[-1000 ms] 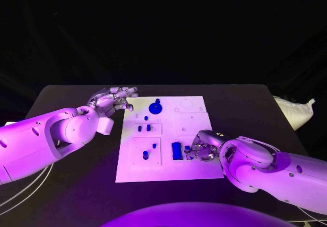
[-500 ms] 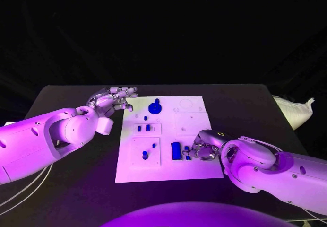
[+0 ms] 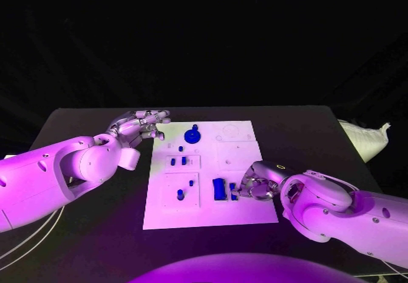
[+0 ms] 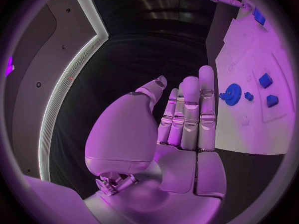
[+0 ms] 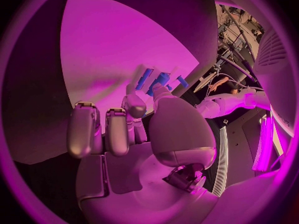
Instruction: Assemble the parts on the task board
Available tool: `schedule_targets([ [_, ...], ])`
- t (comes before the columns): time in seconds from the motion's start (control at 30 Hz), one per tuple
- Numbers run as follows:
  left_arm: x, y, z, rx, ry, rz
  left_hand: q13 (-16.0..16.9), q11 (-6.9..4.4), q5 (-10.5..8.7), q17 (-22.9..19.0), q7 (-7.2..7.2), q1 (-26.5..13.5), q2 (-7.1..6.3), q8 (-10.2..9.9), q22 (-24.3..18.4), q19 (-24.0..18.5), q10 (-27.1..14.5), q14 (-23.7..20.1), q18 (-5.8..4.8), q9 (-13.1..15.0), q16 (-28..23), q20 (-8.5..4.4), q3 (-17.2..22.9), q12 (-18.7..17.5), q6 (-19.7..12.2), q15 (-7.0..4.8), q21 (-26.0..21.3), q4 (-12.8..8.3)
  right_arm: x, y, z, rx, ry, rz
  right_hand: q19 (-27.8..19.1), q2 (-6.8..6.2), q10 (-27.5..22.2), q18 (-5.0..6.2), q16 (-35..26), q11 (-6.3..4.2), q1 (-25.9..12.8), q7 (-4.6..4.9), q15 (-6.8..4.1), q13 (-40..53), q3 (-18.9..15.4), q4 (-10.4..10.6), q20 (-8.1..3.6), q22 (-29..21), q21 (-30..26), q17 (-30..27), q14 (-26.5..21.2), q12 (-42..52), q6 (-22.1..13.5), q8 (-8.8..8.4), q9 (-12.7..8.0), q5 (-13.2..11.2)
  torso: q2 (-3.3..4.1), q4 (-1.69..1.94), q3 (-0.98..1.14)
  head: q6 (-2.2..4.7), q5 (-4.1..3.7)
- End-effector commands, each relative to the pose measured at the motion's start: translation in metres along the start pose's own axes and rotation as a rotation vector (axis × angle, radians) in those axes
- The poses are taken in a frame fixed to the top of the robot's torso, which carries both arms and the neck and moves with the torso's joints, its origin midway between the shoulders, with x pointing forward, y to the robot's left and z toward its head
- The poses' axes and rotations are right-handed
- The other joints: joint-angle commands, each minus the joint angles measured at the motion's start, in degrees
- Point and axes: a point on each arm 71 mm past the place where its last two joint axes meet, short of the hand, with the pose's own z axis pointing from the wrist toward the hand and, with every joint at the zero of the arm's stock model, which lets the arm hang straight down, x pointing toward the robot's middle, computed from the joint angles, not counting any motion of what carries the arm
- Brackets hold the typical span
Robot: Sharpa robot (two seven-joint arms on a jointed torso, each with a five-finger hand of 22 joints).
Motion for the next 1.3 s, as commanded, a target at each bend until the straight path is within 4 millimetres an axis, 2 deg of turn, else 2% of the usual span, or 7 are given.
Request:
schedule_targets([
  [0.03,-0.001,0.002,0.002,0.004,0.012,-0.011,0.08,0.08,-0.04,-0.11,0.15,0.20,0.04,0.28,-0.07,0.23,-0.49,-0.34,1.07,-0.09,0.30,0.14,-0.35,0.23,-0.38,-0.02,-0.32,-0.07,-0.011,-0.004,0.004,-0.043,-0.042,0.244,-1.05,0.14,-1.84,0.36,-1.75,0.72,1.54,0.78,0.79,-2.65,-0.91,0.02,0.64,-2.12,-1.42,-0.95,2.74,-4.24,-1.70,-1.27,-0.56,0.97,-0.67,0.02,0.02,0.59,-0.37],
  [0.37,-0.025,0.013,0.016,0.008,-0.075,-0.041,0.09,0.08,0.02,-0.21,0.15,0.34,0.30,0.32,-0.15,0.16,-0.60,-0.50,1.07,-0.08,0.25,0.17,-0.36,0.37,-0.43,0.00,-0.45,-0.06,-0.070,-0.059,0.055,-0.143,-0.202,0.768,-17.51,2.84,-15.20,6.11,-25.33,3.18,13.75,3.54,3.03,-16.65,-0.67,-4.76,2.75,-35.99,-26.50,-27.21,-6.49,-24.30,-6.11,-3.79,-2.17,-0.21,-4.15,-0.25,-0.01,3.24,-0.42],
  [0.57,-0.053,0.024,0.032,0.010,-0.163,-0.057,0.18,-0.04,0.02,-0.53,0.00,0.59,0.74,0.64,-0.35,-0.09,-0.43,-0.99,1.10,0.01,-0.05,0.18,-0.44,0.87,-0.10,-0.05,-0.84,-0.05,-0.084,-0.088,0.093,-0.133,-0.280,0.985,-20.08,4.52,-19.19,6.19,-46.80,5.52,21.66,5.61,5.24,-29.74,1.99,-8.73,4.57,-43.89,-38.79,-42.38,-13.02,-35.46,-8.48,-4.25,-3.79,-8.72,-6.63,-0.75,0.14,5.97,0.05],
  [0.73,-0.080,0.037,0.048,0.009,-0.257,-0.074,0.23,-0.23,0.02,-1.69,-0.27,0.89,1.15,1.13,-1.18,-1.31,-0.34,-2.76,1.12,0.02,-1.75,0.17,-0.82,1.67,0.29,-0.11,-2.33,0.05,-0.084,-0.099,0.123,-0.138,-0.312,1.096,-23.96,4.54,-16.59,6.15,-62.35,6.94,24.26,5.87,7.19,-43.70,4.90,-10.36,6.53,-51.15,-50.12,-51.20,-17.53,-44.53,-7.54,-4.74,-6.08,-10.14,-7.95,-0.96,0.46,8.27,0.45],
  [1.0,-0.101,0.053,0.062,0.021,-0.338,-0.108,-1.06,0.36,0.08,-6.74,-0.12,0.68,1.22,1.18,-5.24,-6.41,-2.59,-8.38,0.92,-0.16,-11.03,1.06,-2.17,0.63,-0.43,0.91,-8.75,0.72,-0.077,-0.107,0.160,-0.136,-0.350,1.171,-22.79,3.69,-13.56,6.08,-74.97,7.78,20.72,6.43,9.41,-58.09,6.63,-10.97,9.35,-59.29,-61.69,-60.93,-17.32,-49.99,-7.30,-4.74,-10.02,-9.28,-8.94,-1.09,0.86,10.40,0.58],
  [1.27,-0.075,0.050,0.065,0.105,-0.285,-0.083,-2.14,2.81,0.11,-17.58,0.37,1.25,2.32,-0.93,-19.18,-21.62,-4.34,-17.80,0.83,-0.17,-36.95,6.91,-6.58,-3.40,-1.44,6.18,-26.96,1.18,-0.077,-0.102,0.166,-0.170,-0.354,1.187,-22.44,3.90,-14.28,6.23,-77.99,8.48,18.07,6.91,10.76,-63.31,5.91,-12.14,10.90,-63.20,-67.45,-65.90,-18.77,-50.59,-7.97,-4.70,-12.37,-9.22,-8.96,0.03,1.20,10.02,0.38],
  [1.3,-0.077,0.056,0.066,0.024,-0.297,-0.089,-5.73,-0.06,-2.03,-19.78,-2.93,-22.30,7.02,-2.55,-25.45,-35.36,-21.80,-33.44,-2.80,-3.93,-42.05,2.22,-10.12,-6.65,-18.24,3.64,-28.66,-3.54,-0.075,-0.108,0.165,-0.093,-0.367,1.145,-40.28,3.81,-33.59,2.72,-81.57,5.82,-6.39,3.58,8.77,-67.45,4.08,-16.21,7.02,-67.79,-70.42,-68.41,-38.23,-54.49,-24.27,-8.26,-14.44,-13.78,-8.89,-0.42,0.96,10.27,0.26],
])
